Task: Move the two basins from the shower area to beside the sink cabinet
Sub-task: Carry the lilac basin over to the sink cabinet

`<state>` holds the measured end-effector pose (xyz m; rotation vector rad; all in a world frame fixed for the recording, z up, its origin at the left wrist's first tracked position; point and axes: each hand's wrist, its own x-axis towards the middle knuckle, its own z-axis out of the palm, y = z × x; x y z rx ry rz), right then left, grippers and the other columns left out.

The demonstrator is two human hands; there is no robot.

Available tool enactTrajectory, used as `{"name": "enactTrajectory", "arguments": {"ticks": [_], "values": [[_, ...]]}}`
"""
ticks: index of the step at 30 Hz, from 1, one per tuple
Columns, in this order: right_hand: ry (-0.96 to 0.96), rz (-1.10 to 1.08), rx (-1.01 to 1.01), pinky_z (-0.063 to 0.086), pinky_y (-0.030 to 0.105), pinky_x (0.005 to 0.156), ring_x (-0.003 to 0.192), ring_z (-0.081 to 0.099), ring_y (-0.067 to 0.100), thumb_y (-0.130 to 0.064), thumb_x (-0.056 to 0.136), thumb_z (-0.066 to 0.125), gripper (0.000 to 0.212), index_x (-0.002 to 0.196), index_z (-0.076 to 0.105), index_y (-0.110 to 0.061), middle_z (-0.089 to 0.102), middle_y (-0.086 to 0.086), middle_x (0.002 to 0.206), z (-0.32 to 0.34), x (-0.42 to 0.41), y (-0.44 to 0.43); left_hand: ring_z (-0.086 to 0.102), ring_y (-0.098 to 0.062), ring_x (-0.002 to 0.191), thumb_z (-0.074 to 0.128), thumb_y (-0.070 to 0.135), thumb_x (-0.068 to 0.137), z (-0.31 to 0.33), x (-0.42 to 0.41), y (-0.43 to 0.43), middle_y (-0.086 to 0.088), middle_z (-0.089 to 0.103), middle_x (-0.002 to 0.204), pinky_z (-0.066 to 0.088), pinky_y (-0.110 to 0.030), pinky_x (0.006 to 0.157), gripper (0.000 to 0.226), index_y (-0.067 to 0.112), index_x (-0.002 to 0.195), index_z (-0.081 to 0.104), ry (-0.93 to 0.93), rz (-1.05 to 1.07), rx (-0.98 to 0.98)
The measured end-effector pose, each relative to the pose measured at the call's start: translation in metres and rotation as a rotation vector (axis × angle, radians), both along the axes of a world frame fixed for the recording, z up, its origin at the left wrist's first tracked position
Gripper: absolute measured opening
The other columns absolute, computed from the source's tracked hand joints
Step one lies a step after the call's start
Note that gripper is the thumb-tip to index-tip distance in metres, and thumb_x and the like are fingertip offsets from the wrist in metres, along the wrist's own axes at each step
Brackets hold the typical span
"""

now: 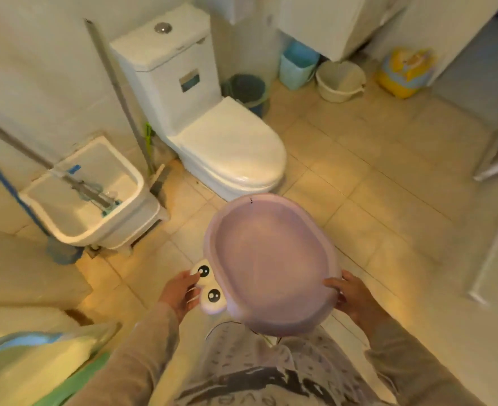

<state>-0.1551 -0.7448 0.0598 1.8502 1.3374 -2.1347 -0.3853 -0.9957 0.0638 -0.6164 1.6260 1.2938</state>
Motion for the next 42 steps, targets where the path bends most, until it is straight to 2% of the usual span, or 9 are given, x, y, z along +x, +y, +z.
{"name": "enactTrajectory", "arguments": {"ticks": [8, 11, 15, 18, 24, 29, 33, 37, 42], "values": [[0.063, -0.409, -0.028, 0.052, 0.038, 0.071, 0.086, 0.059, 0.031, -0.002, 0.079, 0.065, 0.033, 0.110, 0.060, -0.010, 0.065, 0.010, 0.098, -0.004, 0.103, 0.049, 0.055, -0.018, 0.067, 0.052, 0.007, 0.090, 0.012, 0.029, 0.148, -0.006, 0.058, 0.078, 0.046, -0.024, 0.048, 0.010, 0.015, 0.088, 0.058, 0.057, -0.318, 0.063], [0.074, -0.449, -0.025, 0.052, 0.036, 0.067, 0.082, 0.060, 0.029, -0.001, 0.080, 0.063, 0.030, 0.109, 0.060, -0.011, 0.065, 0.008, 0.094, -0.005, 0.127, 0.083, 0.055, -0.020, 0.071, 0.050, 0.007, 0.091, 0.006, 0.050, 0.197, -0.007, 0.057, 0.081, 0.044, -0.030, 0.059, 0.012, 0.011, 0.100, 0.055, 0.059, -0.331, 0.052], [0.077, -0.475, 0.000, 0.050, 0.024, 0.051, 0.065, 0.058, 0.023, 0.007, 0.082, 0.058, 0.022, 0.092, 0.061, -0.013, 0.067, 0.003, 0.070, -0.004, 0.153, 0.141, 0.056, -0.023, 0.074, 0.049, 0.008, 0.091, -0.005, 0.082, 0.252, -0.008, 0.057, 0.084, 0.046, -0.034, 0.062, 0.019, 0.010, 0.110, 0.051, 0.042, -0.309, 0.040], [0.088, -0.414, 0.035, 0.051, 0.032, 0.072, 0.089, 0.059, 0.025, 0.002, 0.082, 0.057, 0.028, 0.106, 0.063, -0.012, 0.065, 0.010, 0.094, 0.003, 0.171, 0.179, 0.054, -0.023, 0.073, 0.048, 0.008, 0.091, -0.010, 0.101, 0.292, -0.008, 0.054, 0.083, 0.046, -0.035, 0.063, 0.019, 0.010, 0.110, 0.050, 0.026, -0.301, 0.023], [0.120, -0.463, 0.031, 0.048, 0.027, 0.063, 0.080, 0.060, 0.021, 0.002, 0.081, 0.059, 0.025, 0.095, 0.064, -0.018, 0.065, 0.005, 0.089, 0.009, 0.194, 0.251, 0.053, -0.023, 0.073, 0.048, 0.009, 0.092, -0.006, 0.124, 0.367, -0.008, 0.052, 0.080, 0.046, -0.036, 0.065, 0.017, 0.010, 0.109, 0.049, 0.030, -0.282, 0.041], [0.097, -0.526, 0.013, 0.050, 0.029, 0.065, 0.093, 0.059, 0.029, -0.003, 0.078, 0.064, 0.038, 0.116, 0.063, -0.009, 0.064, 0.014, 0.107, -0.001, 0.199, 0.306, 0.054, -0.023, 0.073, 0.048, 0.009, 0.091, -0.007, 0.124, 0.437, -0.008, 0.053, 0.081, 0.045, -0.035, 0.065, 0.010, 0.010, 0.099, 0.053, 0.058, -0.340, 0.032], [0.087, -0.565, -0.007, 0.048, 0.029, 0.060, 0.079, 0.055, 0.025, -0.002, 0.080, 0.062, 0.020, 0.096, 0.063, -0.014, 0.058, 0.012, 0.095, -0.011, 0.199, 0.356, 0.054, -0.023, 0.073, 0.048, 0.010, 0.091, -0.013, 0.115, 0.505, -0.009, 0.054, 0.081, 0.045, -0.034, 0.063, 0.012, 0.015, 0.082, 0.054, 0.072, -0.404, 0.036], [0.074, -0.585, -0.012, 0.052, 0.034, 0.067, 0.089, 0.056, 0.029, -0.005, 0.081, 0.062, 0.030, 0.111, 0.060, -0.011, 0.061, 0.012, 0.102, -0.015, 0.197, 0.416, 0.052, -0.021, 0.072, 0.046, 0.009, 0.092, -0.017, 0.106, 0.584, -0.008, 0.052, 0.079, 0.045, -0.032, 0.063, 0.014, 0.016, 0.084, 0.057, 0.064, -0.469, 0.042], [0.057, -0.646, -0.008, 0.053, 0.035, 0.068, 0.093, 0.056, 0.033, -0.004, 0.082, 0.062, 0.030, 0.111, 0.058, -0.008, 0.060, 0.016, 0.109, -0.007, 0.193, 0.498, 0.048, -0.022, 0.068, 0.046, 0.009, 0.090, -0.008, 0.097, 0.687, -0.009, 0.048, 0.076, 0.043, -0.033, 0.060, 0.013, 0.013, 0.083, 0.057, 0.065, -0.563, 0.038]]}}
